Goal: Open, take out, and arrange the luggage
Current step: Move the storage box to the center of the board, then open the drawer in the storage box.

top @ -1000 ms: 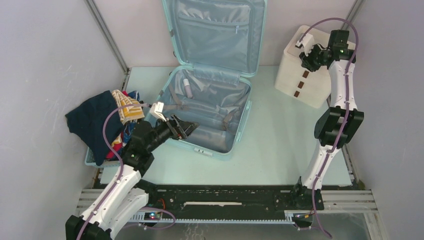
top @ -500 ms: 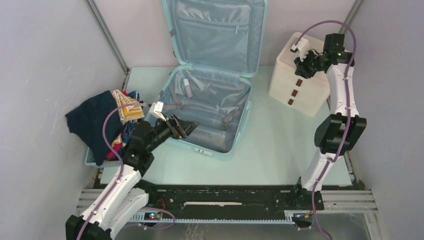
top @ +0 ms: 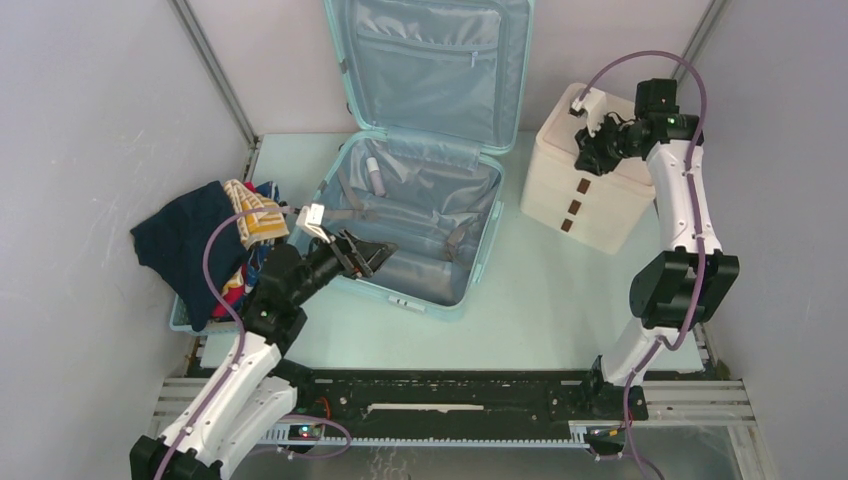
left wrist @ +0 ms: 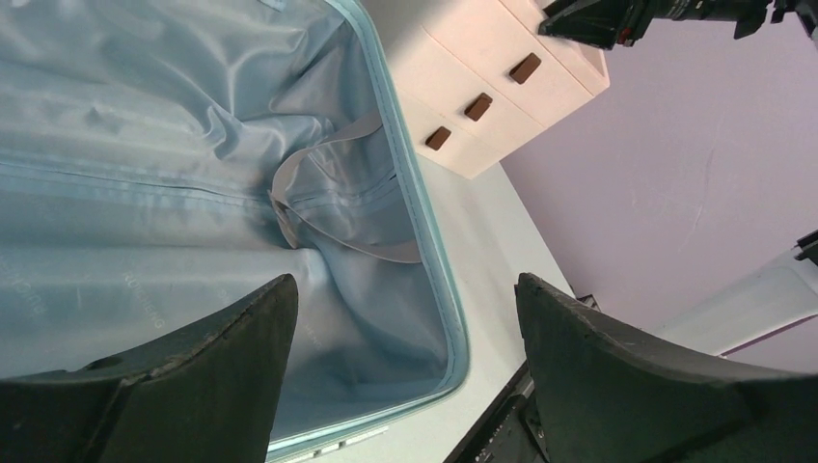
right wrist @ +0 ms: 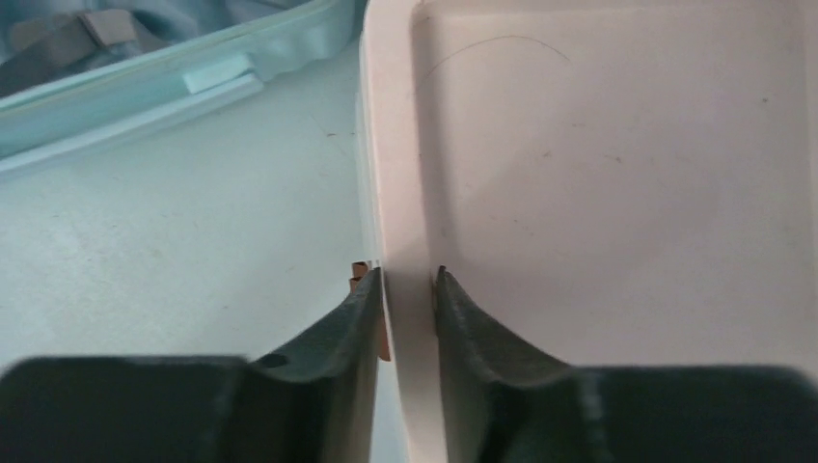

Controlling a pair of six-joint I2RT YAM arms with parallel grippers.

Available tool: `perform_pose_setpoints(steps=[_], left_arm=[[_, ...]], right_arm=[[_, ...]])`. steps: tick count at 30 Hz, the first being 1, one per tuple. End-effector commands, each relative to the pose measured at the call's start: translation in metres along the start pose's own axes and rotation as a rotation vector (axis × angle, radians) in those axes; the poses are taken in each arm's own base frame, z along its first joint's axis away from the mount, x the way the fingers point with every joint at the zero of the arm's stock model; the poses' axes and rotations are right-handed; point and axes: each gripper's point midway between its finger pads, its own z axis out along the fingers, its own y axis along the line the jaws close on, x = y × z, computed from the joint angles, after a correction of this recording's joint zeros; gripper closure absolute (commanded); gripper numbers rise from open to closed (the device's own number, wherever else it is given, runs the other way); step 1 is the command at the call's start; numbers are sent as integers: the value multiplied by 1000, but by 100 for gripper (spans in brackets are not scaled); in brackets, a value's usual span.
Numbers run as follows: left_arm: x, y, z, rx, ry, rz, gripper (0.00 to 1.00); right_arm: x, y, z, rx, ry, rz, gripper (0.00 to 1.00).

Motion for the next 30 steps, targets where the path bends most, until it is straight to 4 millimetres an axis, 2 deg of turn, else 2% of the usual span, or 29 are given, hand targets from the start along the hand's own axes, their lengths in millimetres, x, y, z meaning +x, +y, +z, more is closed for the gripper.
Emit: perform_pose_setpoints(steps=[1, 2, 4, 9, 10, 14, 19, 25, 30], left_arm=[[-8, -17, -7, 55, -26, 13, 13], [-8, -17, -9, 55, -28, 14, 13], [-9, -19, -12, 53, -35, 14, 13], [-14, -25, -18, 61, -54, 13, 13], [-15, -27, -18, 64, -55, 10, 12], [-13, -28, -20, 69, -47, 2, 13], [-12, -26, -20, 41, -25, 4, 13], [-22, -28, -15, 23, -30, -1, 12], [-36, -39, -7, 46, -33, -40, 12]], right_arm=[[-21, 40, -25, -49, -46, 98, 50], [-21, 42, -26, -45, -47, 104, 41], [-24, 43, -34, -13, -67, 99, 28], [-44, 49, -66, 73, -153, 82, 9], [-49, 53, -74, 77, -176, 79, 2], [-75, 88, -106, 25, -295, 63, 0], [-100, 160, -142, -151, -454, -50, 0], [-114, 242, -174, -337, -525, -315, 0], [-113, 286, -190, -499, -600, -355, 0]])
